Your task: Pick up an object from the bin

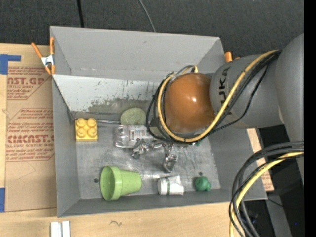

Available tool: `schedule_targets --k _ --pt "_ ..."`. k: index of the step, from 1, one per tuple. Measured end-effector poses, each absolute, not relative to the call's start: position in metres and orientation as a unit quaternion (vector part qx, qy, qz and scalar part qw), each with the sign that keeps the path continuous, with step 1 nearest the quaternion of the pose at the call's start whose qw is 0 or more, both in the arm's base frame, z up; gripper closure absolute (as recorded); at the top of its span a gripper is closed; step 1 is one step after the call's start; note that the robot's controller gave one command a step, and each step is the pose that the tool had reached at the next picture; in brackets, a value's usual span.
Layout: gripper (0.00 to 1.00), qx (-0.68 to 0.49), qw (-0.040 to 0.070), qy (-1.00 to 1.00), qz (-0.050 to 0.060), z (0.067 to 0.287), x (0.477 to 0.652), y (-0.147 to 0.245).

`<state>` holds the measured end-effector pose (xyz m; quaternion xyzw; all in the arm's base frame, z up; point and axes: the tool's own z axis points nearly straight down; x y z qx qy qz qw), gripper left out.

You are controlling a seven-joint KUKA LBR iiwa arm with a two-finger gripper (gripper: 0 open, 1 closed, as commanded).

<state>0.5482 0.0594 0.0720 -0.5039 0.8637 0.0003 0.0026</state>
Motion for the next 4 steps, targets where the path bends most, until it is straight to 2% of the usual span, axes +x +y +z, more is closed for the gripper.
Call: schedule_targets --k 1,2,3,4 --pt "0.0 -0.504 0.003 0.864 0.0 0.072 0.548 0.059" --pt "0.0 -0.56 0.001 0.828 0.0 0.077 0.548 0.063" --pt "0.0 -0.666 0.002 0.746 0.001 0.075 0.541 0.055" --pt "0.0 -0.699 0.002 0.715 0.001 0.074 0.543 0.047"
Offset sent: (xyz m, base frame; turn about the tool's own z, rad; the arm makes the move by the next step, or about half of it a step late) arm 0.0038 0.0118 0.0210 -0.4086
